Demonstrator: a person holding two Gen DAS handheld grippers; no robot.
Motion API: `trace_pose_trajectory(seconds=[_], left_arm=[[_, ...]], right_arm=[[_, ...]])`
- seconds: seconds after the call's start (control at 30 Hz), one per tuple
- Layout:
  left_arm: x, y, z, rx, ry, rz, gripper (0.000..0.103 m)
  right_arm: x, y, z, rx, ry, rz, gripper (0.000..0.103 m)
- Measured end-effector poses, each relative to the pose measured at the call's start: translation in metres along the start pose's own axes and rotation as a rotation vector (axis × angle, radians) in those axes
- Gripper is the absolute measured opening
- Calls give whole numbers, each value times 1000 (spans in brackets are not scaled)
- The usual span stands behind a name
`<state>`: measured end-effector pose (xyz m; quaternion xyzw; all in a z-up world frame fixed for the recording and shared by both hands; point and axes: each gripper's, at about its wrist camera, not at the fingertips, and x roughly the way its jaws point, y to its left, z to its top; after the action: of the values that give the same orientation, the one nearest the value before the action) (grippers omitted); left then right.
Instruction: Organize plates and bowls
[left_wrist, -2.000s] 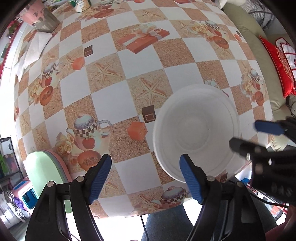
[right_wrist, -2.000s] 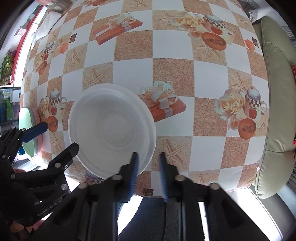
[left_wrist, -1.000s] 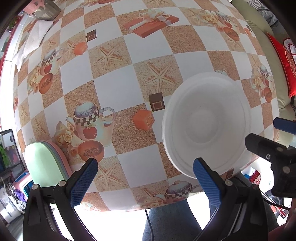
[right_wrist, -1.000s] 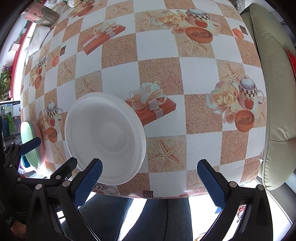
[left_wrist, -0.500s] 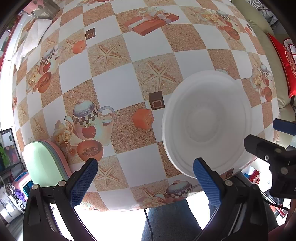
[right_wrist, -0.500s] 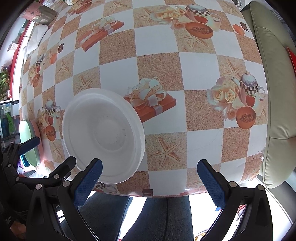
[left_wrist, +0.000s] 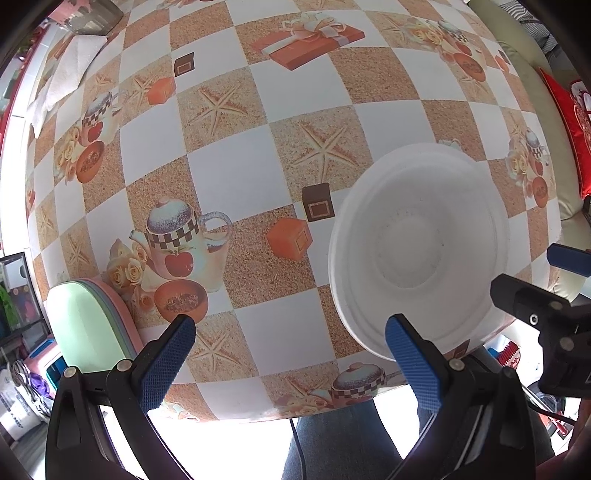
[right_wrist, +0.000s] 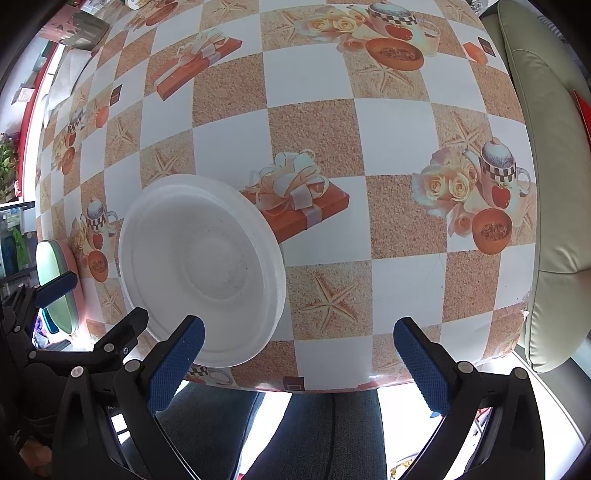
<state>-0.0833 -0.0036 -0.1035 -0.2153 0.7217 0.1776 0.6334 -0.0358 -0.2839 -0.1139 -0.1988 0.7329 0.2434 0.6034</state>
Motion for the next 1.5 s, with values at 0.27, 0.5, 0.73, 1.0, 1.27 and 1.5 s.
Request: trace_pose_trajectory(seconds=[0.27, 0.5, 0.73, 1.0, 1.27, 1.5], left_arm=[[7, 3, 0, -16, 11, 5, 103], [20, 9, 5, -50, 16, 25, 103], [37, 11, 18, -67, 22, 35, 103], [54, 13, 23, -97, 30, 11, 97], [56, 4, 25, -81, 9, -148, 54], [60, -8, 19, -42, -10, -142, 35]], right_arm=[[5, -3, 3, -1, 15, -4, 103], [15, -4, 6, -2, 21, -14, 103], [39, -4, 18, -10, 40, -42, 103], [49, 11, 22, -67, 21, -27, 99], [70, 25, 13, -15, 79, 139, 29], [70, 56, 10, -90, 52, 64, 25]])
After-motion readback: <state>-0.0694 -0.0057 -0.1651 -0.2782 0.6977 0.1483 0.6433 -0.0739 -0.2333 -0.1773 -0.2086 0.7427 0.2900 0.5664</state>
